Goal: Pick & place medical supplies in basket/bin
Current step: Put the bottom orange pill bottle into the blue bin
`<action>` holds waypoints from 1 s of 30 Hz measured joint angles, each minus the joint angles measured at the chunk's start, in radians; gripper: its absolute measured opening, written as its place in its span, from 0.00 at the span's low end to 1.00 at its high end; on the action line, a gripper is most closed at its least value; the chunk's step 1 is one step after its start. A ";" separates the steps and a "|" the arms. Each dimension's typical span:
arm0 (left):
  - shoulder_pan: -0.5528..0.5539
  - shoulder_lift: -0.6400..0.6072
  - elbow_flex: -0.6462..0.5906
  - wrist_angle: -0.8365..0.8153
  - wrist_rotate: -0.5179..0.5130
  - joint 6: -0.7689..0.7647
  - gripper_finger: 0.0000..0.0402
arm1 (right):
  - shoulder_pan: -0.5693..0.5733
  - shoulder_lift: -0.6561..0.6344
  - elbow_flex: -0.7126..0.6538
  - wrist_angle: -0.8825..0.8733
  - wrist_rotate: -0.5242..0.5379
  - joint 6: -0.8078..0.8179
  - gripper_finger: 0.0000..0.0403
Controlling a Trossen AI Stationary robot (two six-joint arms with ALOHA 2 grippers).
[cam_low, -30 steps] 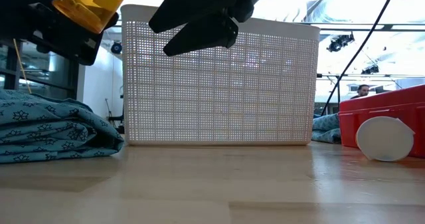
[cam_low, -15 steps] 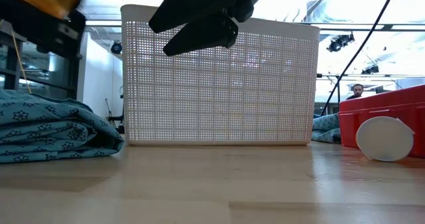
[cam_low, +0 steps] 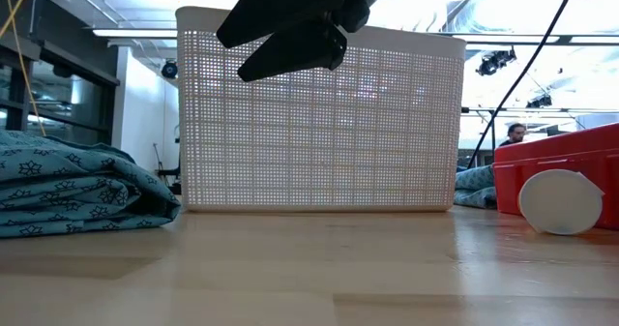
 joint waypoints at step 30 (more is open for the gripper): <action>-0.231 -0.105 0.000 -0.643 0.173 -0.939 0.44 | 0.000 0.000 0.000 0.001 0.000 0.000 0.66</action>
